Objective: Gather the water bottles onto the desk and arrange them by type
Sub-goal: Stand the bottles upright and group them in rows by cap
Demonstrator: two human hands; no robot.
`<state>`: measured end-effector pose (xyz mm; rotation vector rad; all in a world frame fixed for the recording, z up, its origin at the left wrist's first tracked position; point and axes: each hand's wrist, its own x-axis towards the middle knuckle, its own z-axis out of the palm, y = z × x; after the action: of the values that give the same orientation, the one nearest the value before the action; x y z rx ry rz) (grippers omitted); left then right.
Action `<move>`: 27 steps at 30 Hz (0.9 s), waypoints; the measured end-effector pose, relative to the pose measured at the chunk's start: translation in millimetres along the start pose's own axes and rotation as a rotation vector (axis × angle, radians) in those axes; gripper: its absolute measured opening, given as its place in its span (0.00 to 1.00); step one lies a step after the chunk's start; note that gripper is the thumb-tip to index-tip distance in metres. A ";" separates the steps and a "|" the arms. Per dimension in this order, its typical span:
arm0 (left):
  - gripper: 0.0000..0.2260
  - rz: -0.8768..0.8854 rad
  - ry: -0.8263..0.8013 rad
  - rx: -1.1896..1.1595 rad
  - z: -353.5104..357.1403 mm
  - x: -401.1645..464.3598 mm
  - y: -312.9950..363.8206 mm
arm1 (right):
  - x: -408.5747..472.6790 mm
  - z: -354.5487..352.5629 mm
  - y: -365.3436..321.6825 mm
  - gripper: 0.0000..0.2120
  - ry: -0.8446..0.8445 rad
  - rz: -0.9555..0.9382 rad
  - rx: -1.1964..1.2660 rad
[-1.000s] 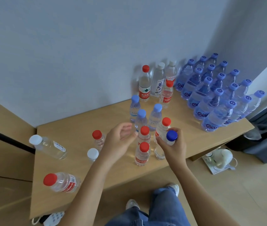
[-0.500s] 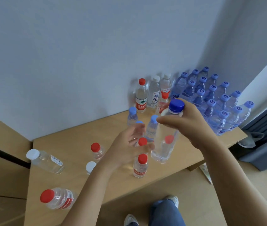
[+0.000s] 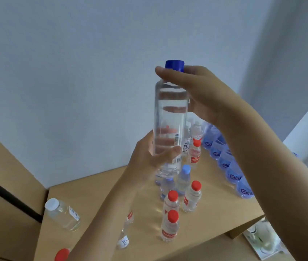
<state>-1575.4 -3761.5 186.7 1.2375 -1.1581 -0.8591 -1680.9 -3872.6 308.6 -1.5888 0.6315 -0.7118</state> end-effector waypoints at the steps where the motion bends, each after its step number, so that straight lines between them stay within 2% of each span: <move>1: 0.23 -0.005 -0.017 -0.049 -4.7 0.6 6.0 | 2.8 0.1 -3.0 0.19 -0.057 -0.019 0.033; 4: 0.19 -0.041 -0.140 -0.281 -16.8 1.3 22.8 | 11.4 3.8 -4.6 0.23 -0.203 -0.045 0.177; 8: 0.30 -0.068 -0.279 -0.518 -25.0 5.3 43.5 | 23.8 25.4 -4.9 0.25 -0.447 0.008 0.474; 10: 0.31 -0.060 -0.302 -0.576 -25.5 6.5 46.8 | 27.7 35.3 -5.8 0.25 -0.487 0.054 0.585; 14: 0.28 -0.062 -0.257 -0.584 -32.4 -4.7 47.9 | 26.9 46.8 -10.3 0.26 -0.395 -0.003 0.372; 17: 0.17 -0.029 -0.204 -0.367 -34.0 -13.0 47.2 | 19.9 50.9 -14.6 0.20 -0.264 -0.138 0.154; 20: 0.15 -0.005 -0.016 -0.221 -26.5 -15.3 43.2 | 15.6 57.7 -13.0 0.25 -0.109 -0.218 -0.039; 23: 0.16 -0.004 0.047 -0.243 -20.3 -18.4 39.3 | 13.0 54.1 -11.0 0.28 -0.109 -0.143 -0.008; 27: 0.14 -0.020 -0.171 -0.334 -22.7 -22.6 44.0 | 15.1 37.7 -10.1 0.26 -0.252 0.001 0.250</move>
<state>-1563.1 -3726.8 226.8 0.9169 -1.0836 -1.1399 -1642.6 -3857.8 316.7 -1.4163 0.3435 -0.5546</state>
